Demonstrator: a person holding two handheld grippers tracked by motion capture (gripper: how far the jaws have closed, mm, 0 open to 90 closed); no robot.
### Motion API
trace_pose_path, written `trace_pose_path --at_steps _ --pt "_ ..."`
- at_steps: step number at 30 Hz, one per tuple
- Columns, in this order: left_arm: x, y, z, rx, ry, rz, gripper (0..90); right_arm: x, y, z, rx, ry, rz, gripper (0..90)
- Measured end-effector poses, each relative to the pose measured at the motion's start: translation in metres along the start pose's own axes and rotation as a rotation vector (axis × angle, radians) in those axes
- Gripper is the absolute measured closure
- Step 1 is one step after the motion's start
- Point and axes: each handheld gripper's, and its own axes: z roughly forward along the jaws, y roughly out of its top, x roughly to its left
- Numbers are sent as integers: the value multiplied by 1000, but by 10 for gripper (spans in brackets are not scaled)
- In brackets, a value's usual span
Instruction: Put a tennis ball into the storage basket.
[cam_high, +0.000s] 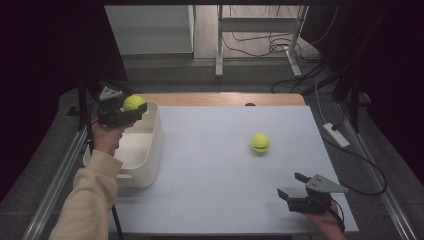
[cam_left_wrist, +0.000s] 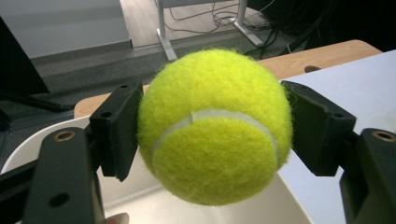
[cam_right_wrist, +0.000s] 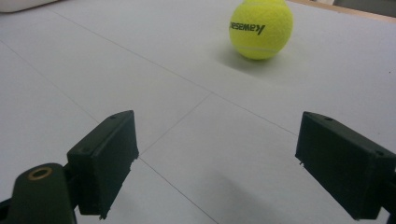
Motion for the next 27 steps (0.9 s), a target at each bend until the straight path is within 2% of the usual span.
trace_pose_path --at_steps 16,27 --pt "23 -7 15 83 58 -41 266 -1 -1 0 1 1 1 127" --pt "28 -11 23 156 66 -38 265 0 0 0 6 0 -1 127"
